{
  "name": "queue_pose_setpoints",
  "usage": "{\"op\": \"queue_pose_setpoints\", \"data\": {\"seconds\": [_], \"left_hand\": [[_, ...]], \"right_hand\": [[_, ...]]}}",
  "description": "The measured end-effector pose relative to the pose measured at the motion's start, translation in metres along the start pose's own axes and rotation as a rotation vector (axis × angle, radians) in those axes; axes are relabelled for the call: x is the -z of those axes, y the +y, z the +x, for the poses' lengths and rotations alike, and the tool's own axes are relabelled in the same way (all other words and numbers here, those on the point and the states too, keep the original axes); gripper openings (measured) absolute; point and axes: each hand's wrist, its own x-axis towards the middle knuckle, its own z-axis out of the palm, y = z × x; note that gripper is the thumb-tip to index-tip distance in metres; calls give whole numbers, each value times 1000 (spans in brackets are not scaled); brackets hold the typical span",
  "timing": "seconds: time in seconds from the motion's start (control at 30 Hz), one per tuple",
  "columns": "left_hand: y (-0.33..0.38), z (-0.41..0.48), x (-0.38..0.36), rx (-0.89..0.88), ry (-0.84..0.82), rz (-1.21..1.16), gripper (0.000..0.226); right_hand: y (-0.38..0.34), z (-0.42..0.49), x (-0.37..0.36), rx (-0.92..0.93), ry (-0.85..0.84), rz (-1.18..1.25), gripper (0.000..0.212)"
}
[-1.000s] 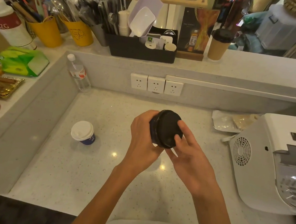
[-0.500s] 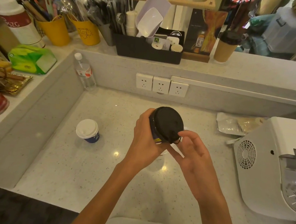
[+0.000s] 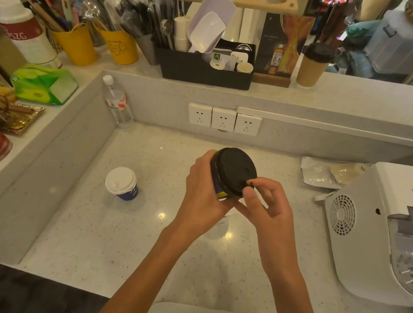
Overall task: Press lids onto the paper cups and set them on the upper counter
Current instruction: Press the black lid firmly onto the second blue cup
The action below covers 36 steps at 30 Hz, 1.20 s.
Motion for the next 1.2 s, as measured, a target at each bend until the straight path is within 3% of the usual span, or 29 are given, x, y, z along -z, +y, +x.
{"op": "queue_pose_setpoints", "data": {"seconds": [0.2,0.37,0.5,0.6,0.67,0.77,0.87,1.03,1.1,1.2], "left_hand": [[3,-2,-3,2,24,126,83],[13,-7,-4,15,28,215,83],[11,-11,-4,96,19,240,88],[12,-15,-1,198,-73,286,103],[13,-20,1,214,-41,224,109],[14,-21,-2,265,-16,178,79],[16,-15,-2,337,-27,194,56],[18,-6,3,328,-4,148,51],[12,-5,3,359,9,140,61],[-1,-7,1,278,78,98,81]], "right_hand": [[-3,-4,-4,18,53,34,17],[-4,-7,-14,63,153,-138,23],[-4,-4,-12,105,189,-501,38],[-4,0,-9,198,108,-749,48],[-4,6,-9,331,91,-710,43],[-7,18,-13,486,130,-653,30],[-14,24,-20,523,152,-684,28],[-8,32,-25,534,167,-662,24],[-1,33,-27,468,116,-619,30],[4,35,-27,142,-16,-210,32]]}}
